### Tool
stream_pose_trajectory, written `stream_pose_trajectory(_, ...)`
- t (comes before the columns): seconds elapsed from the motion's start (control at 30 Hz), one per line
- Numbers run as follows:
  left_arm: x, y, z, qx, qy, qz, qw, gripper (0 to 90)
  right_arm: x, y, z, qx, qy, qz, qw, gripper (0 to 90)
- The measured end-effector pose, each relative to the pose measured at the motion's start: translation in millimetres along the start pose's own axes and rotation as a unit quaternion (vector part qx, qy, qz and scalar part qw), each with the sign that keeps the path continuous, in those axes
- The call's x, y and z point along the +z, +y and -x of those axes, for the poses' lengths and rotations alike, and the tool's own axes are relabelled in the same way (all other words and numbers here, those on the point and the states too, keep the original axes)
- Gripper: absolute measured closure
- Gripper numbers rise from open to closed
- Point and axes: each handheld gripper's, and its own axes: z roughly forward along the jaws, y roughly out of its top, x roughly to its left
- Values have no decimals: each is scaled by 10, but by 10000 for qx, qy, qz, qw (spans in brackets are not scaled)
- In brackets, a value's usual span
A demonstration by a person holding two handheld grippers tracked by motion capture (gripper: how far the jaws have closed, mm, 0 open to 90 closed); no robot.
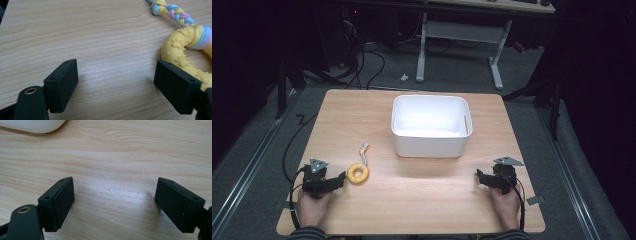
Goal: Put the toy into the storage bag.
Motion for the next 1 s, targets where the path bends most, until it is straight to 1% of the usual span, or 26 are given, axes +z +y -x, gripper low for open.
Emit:
stream_pose_trajectory(0.07, 0, 0, -2, 28, -17, -7, 10000, 165, 0, 0, 0, -4, 0, -1, 10000, 163)
stream_pose_trajectory(0.1, -4, -4, -11, 57, -60, -4, 10000, 163, 0, 0, 0, 0, 2, 1, 10000, 166)
stream_pose_trajectory(0.2, -7, -6, -15, 49, -76, -2, 10000, 164, -2, -1, 1, -24, 19, 13, 10000, 172)
stream_pose_trajectory(0.27, -16, -10, -24, -2, -93, 6, 10000, 164, -1, -1, 3, -43, 22, 19, 10000, 173)
stream_pose_trajectory(0.33, -35, -14, -48, -85, -180, 7, 9998, 167, -1, -1, 3, -42, 19, 19, 10000, 173)
stream_pose_trajectory(0.37, -35, -14, -48, -85, -180, 7, 9998, 171, -1, -1, 3, -42, 19, 19, 10000, 173)
stream_pose_trajectory(0.4, -53, -21, -78, -200, -276, 26, 9994, 173, -2, -1, 3, -40, 19, 19, 10000, 174)
stream_pose_trajectory(0.43, -53, -21, -78, -200, -276, 26, 9994, 174, -2, -1, 3, -40, 19, 19, 10000, 174)
stream_pose_trajectory(0.47, -65, -28, -95, -273, -298, 38, 9992, 174, -1, -2, 1, -38, 24, 31, 10000, 176)
stream_pose_trajectory(0.6, -95, -48, -109, -318, -262, 51, 9991, 179, -3, -3, -3, -25, 29, 29, 10000, 180)
stream_pose_trajectory(0.77, -165, -67, -97, -281, -205, 88, 9994, 204, -3, -4, -2, -31, 27, 32, 10000, 183)
stream_pose_trajectory(0.87, -216, -62, -85, -223, -214, 105, 9995, 221, -3, -4, -2, -32, 27, 33, 10000, 183)
stream_pose_trajectory(1.0, -279, -65, -80, -240, -255, 173, 9992, 239, -3, -4, -2, -35, 27, 34, 10000, 184)
